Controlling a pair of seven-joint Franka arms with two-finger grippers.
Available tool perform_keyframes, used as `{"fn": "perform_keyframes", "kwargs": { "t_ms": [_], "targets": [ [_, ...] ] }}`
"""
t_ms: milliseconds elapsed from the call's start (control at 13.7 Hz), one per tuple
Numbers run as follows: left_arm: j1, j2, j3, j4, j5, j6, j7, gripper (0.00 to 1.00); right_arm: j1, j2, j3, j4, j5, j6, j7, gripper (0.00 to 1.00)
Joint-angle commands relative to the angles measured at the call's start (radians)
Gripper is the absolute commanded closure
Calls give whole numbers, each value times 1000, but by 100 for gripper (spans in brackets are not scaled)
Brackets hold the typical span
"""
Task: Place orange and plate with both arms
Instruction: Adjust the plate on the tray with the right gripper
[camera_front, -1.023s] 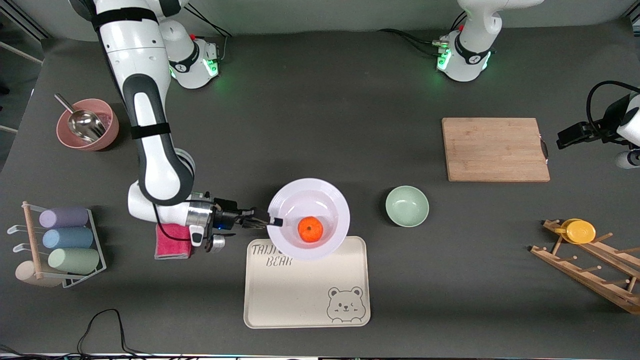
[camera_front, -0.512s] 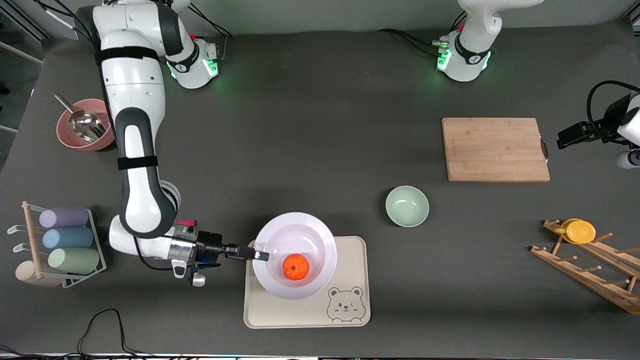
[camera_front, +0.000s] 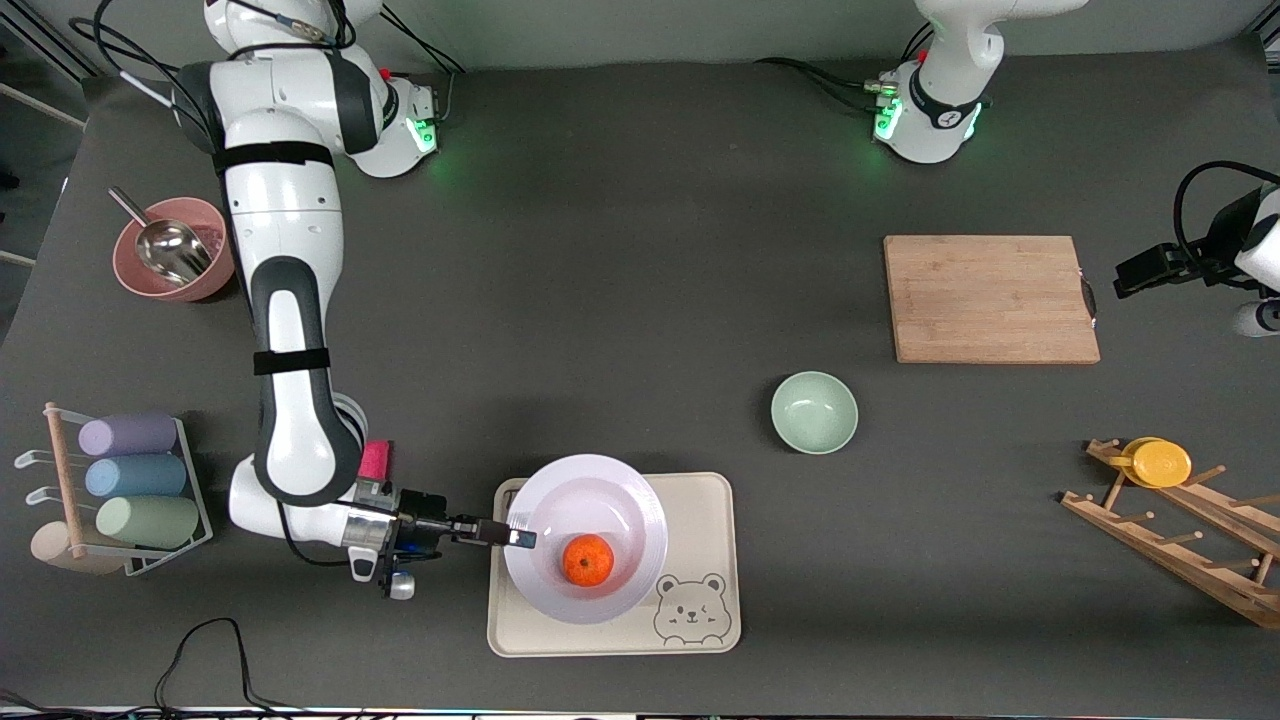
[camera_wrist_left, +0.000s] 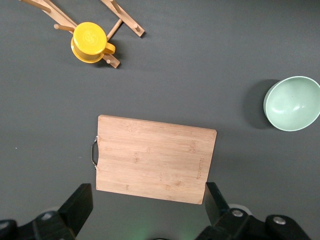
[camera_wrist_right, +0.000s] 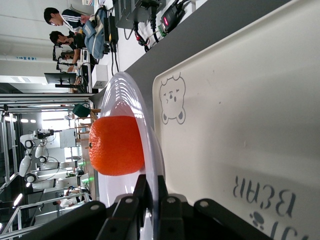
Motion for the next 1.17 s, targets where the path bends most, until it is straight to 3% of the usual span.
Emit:
{"fn": "perform_keyframes", "kwargs": {
  "t_ms": [0,1096],
  "targets": [
    [3,-14,-2,4,-12,-20,-8,0,-13,98,9,147,-8,65,34,100],
    [4,-12,1,4,-12,-20,-8,0,32,160,35,144,-68,185,-78,100]
  ]
}}
